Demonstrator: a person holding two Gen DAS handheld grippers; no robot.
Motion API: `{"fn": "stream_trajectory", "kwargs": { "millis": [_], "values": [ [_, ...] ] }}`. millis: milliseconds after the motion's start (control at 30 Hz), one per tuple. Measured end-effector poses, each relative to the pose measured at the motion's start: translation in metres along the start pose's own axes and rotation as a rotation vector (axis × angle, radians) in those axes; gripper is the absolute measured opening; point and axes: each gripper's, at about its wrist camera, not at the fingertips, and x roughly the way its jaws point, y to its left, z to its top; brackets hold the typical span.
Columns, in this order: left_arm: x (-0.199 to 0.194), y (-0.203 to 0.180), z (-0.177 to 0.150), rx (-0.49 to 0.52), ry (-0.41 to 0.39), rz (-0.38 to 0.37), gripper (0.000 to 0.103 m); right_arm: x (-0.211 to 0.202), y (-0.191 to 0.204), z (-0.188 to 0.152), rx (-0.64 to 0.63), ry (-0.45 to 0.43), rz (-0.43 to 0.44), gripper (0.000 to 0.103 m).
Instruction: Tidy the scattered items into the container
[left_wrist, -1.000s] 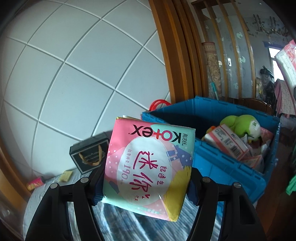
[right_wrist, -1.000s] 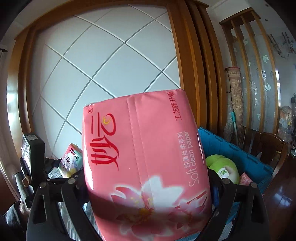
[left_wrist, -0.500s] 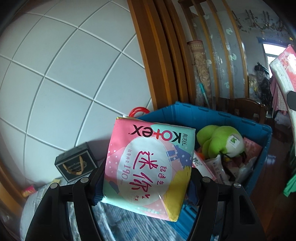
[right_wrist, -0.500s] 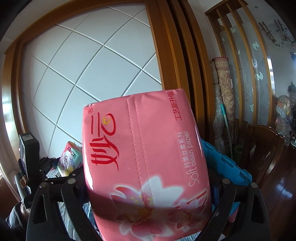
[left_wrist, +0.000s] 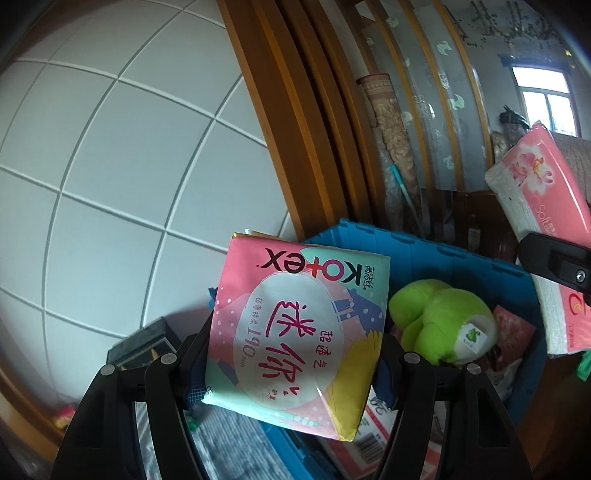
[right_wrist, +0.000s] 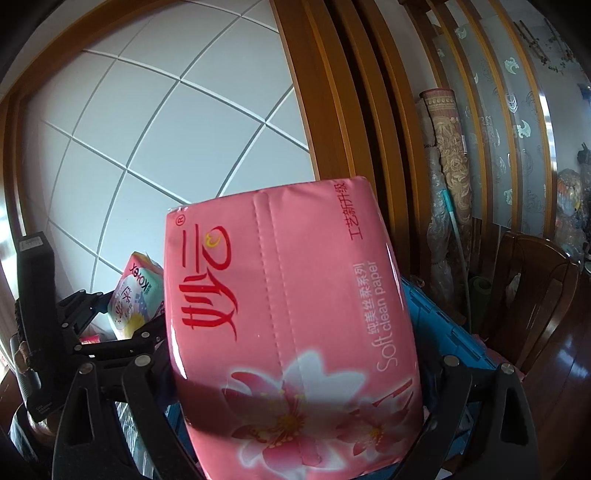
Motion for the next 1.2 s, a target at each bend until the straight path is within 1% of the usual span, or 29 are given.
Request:
{"fn": "stream_trajectory", "kwargs": {
  "millis": [200, 500, 567, 600, 667, 733, 800, 867, 933, 1133, 1200],
  "values": [
    [0.022, -0.001, 0.007, -0.006, 0.026, 0.007, 0.069, 0.028, -0.008, 0.011, 0.021, 0.031, -0.013, 0.095],
    [0.053, -0.003, 0.008, -0.02, 0.09, 0.009, 0.071, 0.062, -0.013, 0.009, 0.022, 0.096, -0.045, 0.095],
    [0.059, -0.004, 0.01, -0.027, 0.097, 0.014, 0.073, 0.072, -0.018, 0.01, 0.04, 0.116, -0.046, 0.096],
    [0.062, -0.005, 0.011, -0.029, 0.101, 0.016, 0.077, 0.078, -0.02, 0.011, 0.053, 0.129, -0.041, 0.097],
    [0.066, -0.007, 0.013, -0.026, 0.111, 0.026, 0.078, 0.089, -0.024, 0.013, 0.079, 0.157, -0.033, 0.097],
    [0.068, -0.009, 0.015, -0.019, 0.114, 0.034, 0.081, 0.095, -0.026, 0.016, 0.101, 0.169, -0.046, 0.098],
    [0.068, -0.01, 0.015, -0.016, 0.109, 0.039, 0.085, 0.096, -0.025, 0.02, 0.101, 0.17, -0.052, 0.099],
    [0.066, -0.01, 0.015, -0.021, 0.102, 0.038, 0.088, 0.088, -0.023, 0.02, 0.104, 0.141, -0.037, 0.099],
    [0.066, -0.01, 0.015, -0.026, 0.097, 0.035, 0.088, 0.079, -0.021, 0.023, 0.105, 0.113, -0.024, 0.103],
    [0.061, -0.004, 0.014, -0.038, 0.094, 0.032, 0.088, 0.058, -0.017, 0.036, 0.102, 0.056, 0.008, 0.103],
    [0.059, -0.003, 0.015, -0.04, 0.09, 0.036, 0.088, 0.049, -0.014, 0.035, 0.106, 0.04, 0.023, 0.103]
  ]
}}
